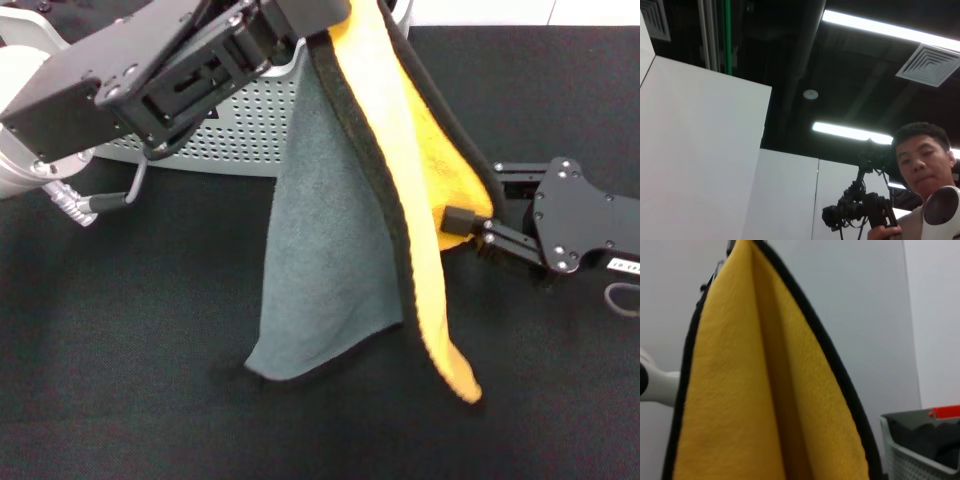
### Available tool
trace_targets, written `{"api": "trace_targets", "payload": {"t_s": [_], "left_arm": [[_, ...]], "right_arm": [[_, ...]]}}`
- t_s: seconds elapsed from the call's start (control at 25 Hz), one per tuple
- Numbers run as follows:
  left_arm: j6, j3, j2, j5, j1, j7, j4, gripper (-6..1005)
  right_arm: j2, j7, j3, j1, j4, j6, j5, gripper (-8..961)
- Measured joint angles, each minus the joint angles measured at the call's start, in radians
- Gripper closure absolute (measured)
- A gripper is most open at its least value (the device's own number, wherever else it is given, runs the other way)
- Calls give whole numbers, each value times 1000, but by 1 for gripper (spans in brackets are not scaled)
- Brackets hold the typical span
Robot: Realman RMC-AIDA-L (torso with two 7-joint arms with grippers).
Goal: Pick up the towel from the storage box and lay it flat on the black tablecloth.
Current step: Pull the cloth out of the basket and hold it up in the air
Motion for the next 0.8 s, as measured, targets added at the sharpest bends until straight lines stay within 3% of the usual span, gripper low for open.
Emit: {"api": "trace_targets", "payload": {"t_s": [0.2, 0.8], "left_arm": [[0, 0, 2, -7, 2, 15, 0, 973], [0, 0, 1, -10, 7, 29, -8, 969]], "right_arm": [[2, 3, -5, 1, 0, -4, -15, 637], [2, -14, -9, 0, 0, -22, -15, 760]]}}
